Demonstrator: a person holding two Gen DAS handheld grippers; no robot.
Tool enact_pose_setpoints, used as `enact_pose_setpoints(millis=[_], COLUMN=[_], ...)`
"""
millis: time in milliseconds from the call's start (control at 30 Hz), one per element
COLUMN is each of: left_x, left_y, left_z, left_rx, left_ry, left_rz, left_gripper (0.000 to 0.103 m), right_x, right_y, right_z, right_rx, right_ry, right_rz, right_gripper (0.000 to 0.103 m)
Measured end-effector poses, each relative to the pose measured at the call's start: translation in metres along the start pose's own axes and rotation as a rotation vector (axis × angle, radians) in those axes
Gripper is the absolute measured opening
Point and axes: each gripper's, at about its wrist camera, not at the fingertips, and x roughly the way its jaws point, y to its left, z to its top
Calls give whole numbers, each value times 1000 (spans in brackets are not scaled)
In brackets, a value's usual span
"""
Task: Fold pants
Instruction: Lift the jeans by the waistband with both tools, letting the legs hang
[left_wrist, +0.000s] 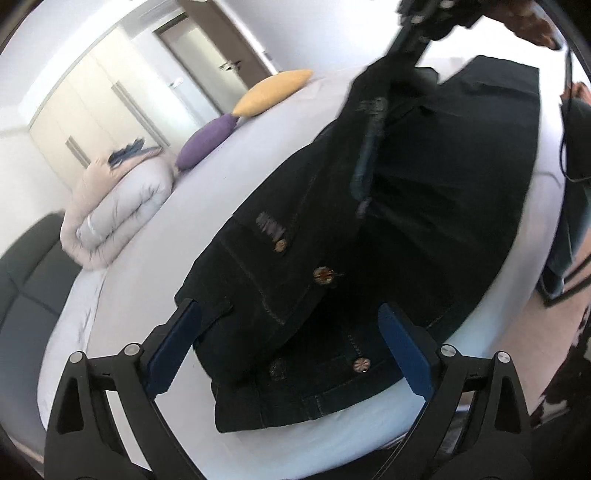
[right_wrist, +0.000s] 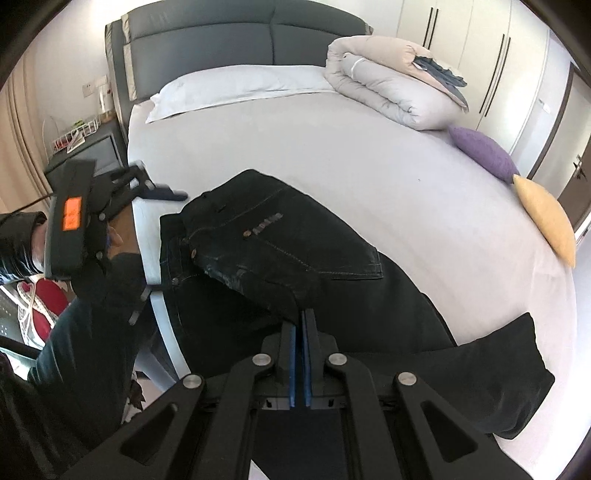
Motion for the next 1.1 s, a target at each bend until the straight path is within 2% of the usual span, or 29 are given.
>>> enact_pose_setpoints(millis=[67,100,133,167,200,233,333,367,400,500,533,600,733,900,1100], left_x=[-2,-4,-4,-2,1,5,17,19,26,22,20,17,14,13,7], left_y=[-8,-15,-18,-24,-27,-28,-29,-26,-18,0,5,7,4,-2,-8], left_z=[-1,-3,-4,-6,-8,-9,-8,-8,-7,-8,-10,-18,-33,-45,-55], left_rx=[41,71,95,128,149,169,188,168,137,73,75,115,206,296,313], left_ry=[-13,-28,-35,-36,-35,-34,-33,-32,-25,-38,-38,-34,-12,13,23], left_rz=[53,90,121,162,190,219,261,250,228,170,146,114,55,-2,-32], left_gripper=[98,93,79,70,52,39,28,20,6,5,4,4,4,4,4], right_x=[0,-1,-2,-1,-2,-2,-5,-5,-5,-1,5,18,44,59,60], right_y=[-2,-3,-5,-7,-9,-11,-12,-10,-8,9,24,52,98,118,126], right_z=[0,1,2,2,3,3,4,4,3,-5,-13,-31,-69,-87,-90], right_rx=[20,30,41,54,71,84,102,96,84,-43,-153,-333,-586,-642,-677], right_ry=[-4,-7,-10,-13,-17,-20,-28,-27,-24,-2,18,59,118,139,159], right_rz=[11,17,22,28,38,46,61,59,55,-18,-75,-145,-232,-258,-263], right_gripper=[4,4,4,4,4,4,4,4,4,4,4,4,4,4,4])
